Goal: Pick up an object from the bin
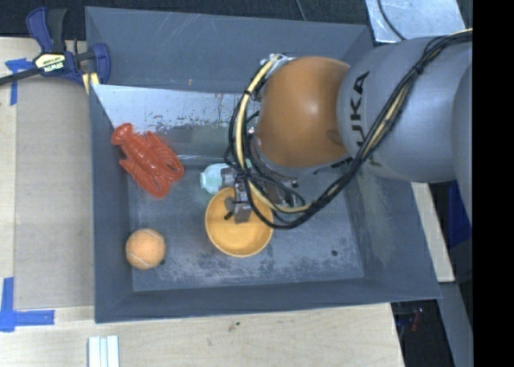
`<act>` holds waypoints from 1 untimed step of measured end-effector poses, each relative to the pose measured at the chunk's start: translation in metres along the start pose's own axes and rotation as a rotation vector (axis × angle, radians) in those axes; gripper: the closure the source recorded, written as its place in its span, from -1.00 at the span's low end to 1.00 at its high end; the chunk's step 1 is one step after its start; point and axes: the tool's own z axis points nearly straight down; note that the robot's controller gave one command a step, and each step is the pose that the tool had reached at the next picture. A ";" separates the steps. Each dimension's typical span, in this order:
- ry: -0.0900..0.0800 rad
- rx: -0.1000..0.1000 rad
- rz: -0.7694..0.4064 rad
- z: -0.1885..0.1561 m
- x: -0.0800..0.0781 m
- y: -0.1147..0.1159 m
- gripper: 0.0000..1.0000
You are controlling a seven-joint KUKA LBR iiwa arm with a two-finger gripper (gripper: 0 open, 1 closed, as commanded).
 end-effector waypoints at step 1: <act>0.024 0.003 -0.008 0.056 0.025 -0.027 1.00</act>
Offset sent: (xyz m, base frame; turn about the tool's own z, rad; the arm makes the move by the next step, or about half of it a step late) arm 0.0072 -0.0010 0.0422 -0.0425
